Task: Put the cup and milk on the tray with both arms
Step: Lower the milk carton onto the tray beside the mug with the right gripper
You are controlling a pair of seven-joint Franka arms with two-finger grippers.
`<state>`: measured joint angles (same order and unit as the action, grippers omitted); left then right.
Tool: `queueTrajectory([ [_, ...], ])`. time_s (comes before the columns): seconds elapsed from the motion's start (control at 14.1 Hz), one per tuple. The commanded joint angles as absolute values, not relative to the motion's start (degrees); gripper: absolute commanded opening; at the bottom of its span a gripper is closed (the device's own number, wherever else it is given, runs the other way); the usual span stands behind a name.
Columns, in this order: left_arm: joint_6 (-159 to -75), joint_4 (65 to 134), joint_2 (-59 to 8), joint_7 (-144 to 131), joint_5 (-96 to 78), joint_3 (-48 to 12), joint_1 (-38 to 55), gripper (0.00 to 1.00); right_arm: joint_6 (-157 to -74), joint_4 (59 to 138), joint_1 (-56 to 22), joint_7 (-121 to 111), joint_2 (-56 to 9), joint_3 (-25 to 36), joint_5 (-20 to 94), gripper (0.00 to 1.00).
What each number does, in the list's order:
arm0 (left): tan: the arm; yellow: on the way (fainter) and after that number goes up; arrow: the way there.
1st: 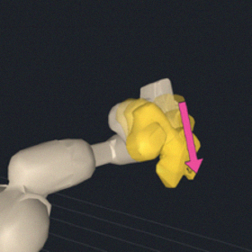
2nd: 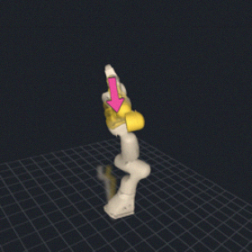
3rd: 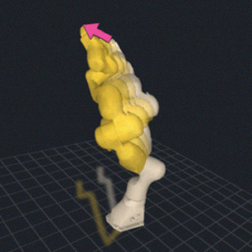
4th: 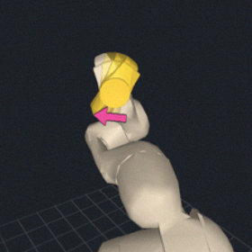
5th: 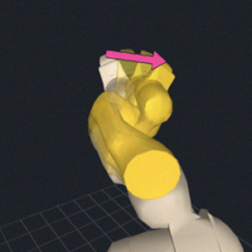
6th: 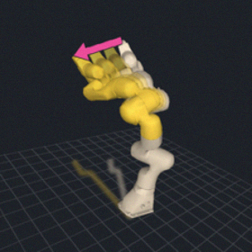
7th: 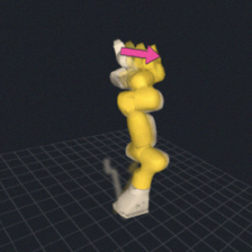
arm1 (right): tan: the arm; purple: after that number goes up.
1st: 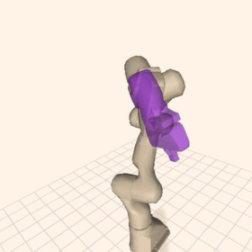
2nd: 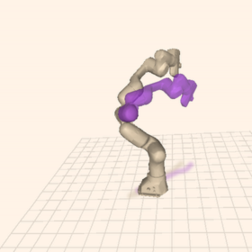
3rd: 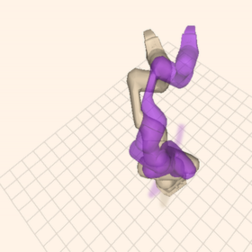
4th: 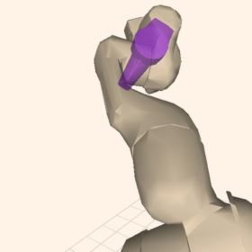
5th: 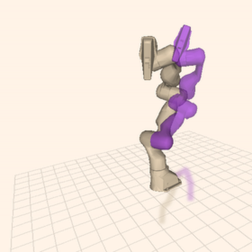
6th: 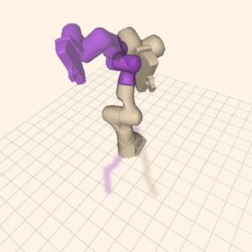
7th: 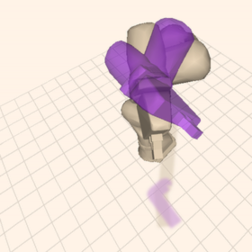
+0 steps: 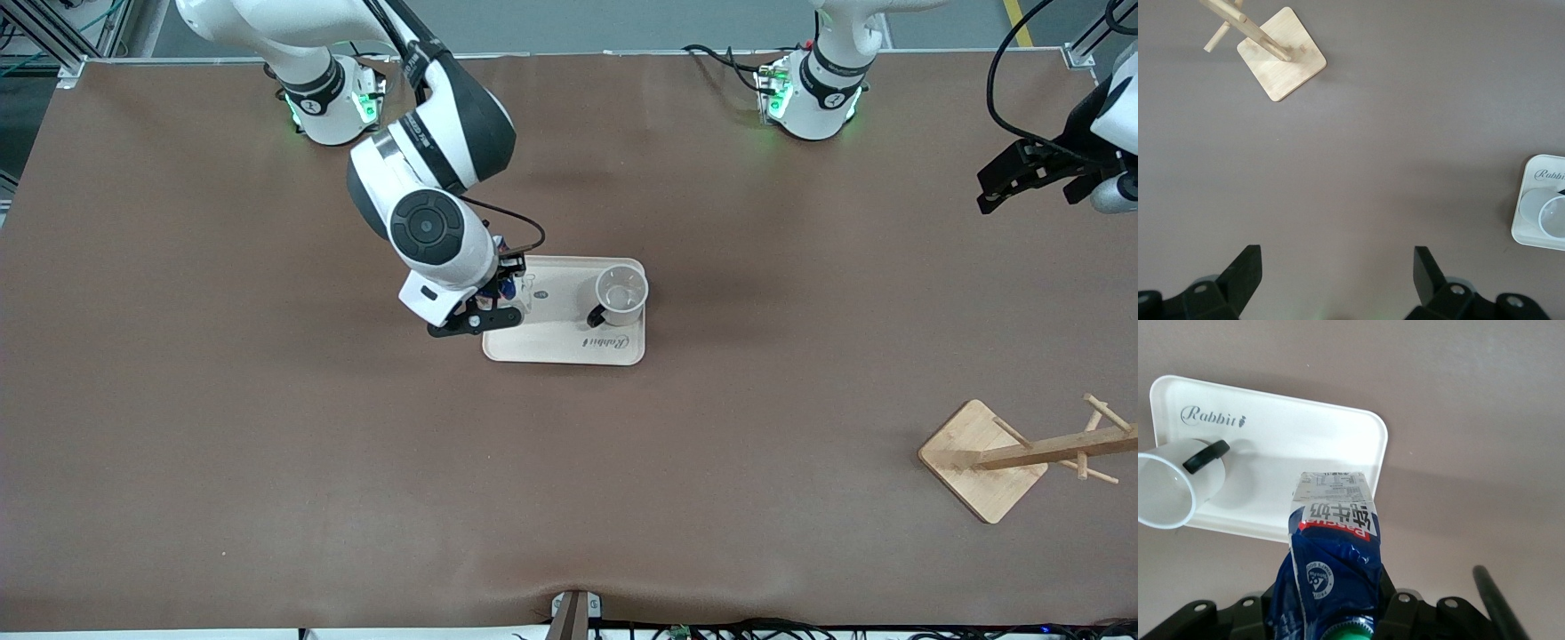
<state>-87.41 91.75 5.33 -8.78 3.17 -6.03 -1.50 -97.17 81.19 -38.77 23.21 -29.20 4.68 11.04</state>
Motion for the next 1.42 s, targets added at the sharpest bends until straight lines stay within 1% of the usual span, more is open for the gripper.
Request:
queueTrajectory([
  [0.0, -85.4, 91.8, 6.1, -7.8, 2.5, -6.2, -1.3, 1.00, -99.0, 82.8, -40.3, 24.2, -28.8, 5.3, 11.6, 0.00],
  [0.14, -85.3, 91.7, 5.6, -8.0, 2.5, -6.1, -1.3, 1.00, -99.4, 83.1, -40.7, 24.2, -30.0, 5.3, 11.5, 0.00],
  [0.5, -84.3, 91.2, 4.5, -8.7, 2.8, -6.1, -1.5, 1.00, -106.2, 86.4, -43.9, 29.7, -31.1, 5.4, 11.2, 0.00],
  [0.78, -84.3, 90.9, 4.6, -8.0, 2.9, -5.7, -1.8, 1.00, -106.5, 87.0, -44.1, 29.8, -31.4, 5.4, 10.7, 0.00],
  [0.85, -84.2, 91.1, 4.8, -8.8, 2.9, -5.5, -1.8, 1.00, -106.7, 87.4, -44.2, 29.8, -31.4, 5.5, 10.6, 0.10],
  [1.0, -83.2, 91.0, 4.8, -8.8, 2.6, -5.5, -1.8, 1.00, -107.0, 87.5, -44.2, 30.0, -31.4, 5.5, 9.9, 1.00],
  [1.35, -83.1, 89.7, 5.1, -7.7, 2.5, -5.5, -1.8, 1.00, -106.7, 87.3, -44.1, 30.7, -31.4, 5.4, 9.8, 1.00],
])
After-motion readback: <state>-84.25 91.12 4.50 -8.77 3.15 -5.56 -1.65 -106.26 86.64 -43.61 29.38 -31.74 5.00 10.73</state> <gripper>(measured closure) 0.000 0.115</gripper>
